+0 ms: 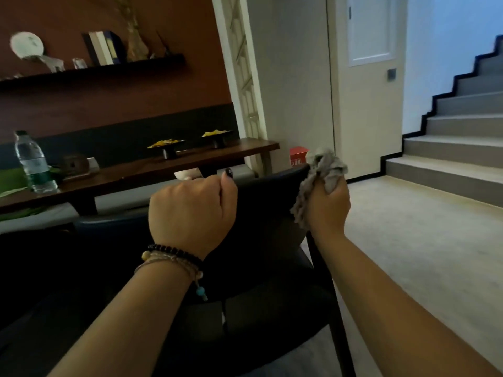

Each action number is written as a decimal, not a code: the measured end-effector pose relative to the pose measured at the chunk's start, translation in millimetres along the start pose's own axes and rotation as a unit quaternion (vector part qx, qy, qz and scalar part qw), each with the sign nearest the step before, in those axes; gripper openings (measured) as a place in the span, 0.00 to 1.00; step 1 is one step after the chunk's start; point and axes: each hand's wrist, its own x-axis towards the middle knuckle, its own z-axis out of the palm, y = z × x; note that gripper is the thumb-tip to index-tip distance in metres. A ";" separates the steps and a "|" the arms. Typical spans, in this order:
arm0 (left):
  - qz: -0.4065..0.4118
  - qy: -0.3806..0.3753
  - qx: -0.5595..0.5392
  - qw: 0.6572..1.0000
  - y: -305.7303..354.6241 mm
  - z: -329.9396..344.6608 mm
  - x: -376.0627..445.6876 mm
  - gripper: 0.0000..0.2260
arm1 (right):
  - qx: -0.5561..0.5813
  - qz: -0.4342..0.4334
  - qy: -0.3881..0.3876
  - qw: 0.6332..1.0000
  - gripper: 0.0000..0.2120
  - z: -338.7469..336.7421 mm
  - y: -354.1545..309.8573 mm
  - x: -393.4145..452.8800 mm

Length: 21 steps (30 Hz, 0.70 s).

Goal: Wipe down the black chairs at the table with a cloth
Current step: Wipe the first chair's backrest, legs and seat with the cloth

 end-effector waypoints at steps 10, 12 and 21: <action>0.028 0.079 -0.026 0.996 -0.6 10.3 -0.4 0.21 | 0.077 -0.011 0.040 0.996 0.04 20.4 -23.1 -9.9; 0.029 0.078 -0.026 0.996 -1.1 10.8 -1.1 0.21 | 0.076 0.029 0.047 0.996 0.07 18.6 -27.0 7.0; 0.022 0.094 -0.037 0.995 -0.9 9.9 -1.6 0.21 | -0.004 -0.026 -0.004 1.000 0.07 -6.5 16.3 -74.4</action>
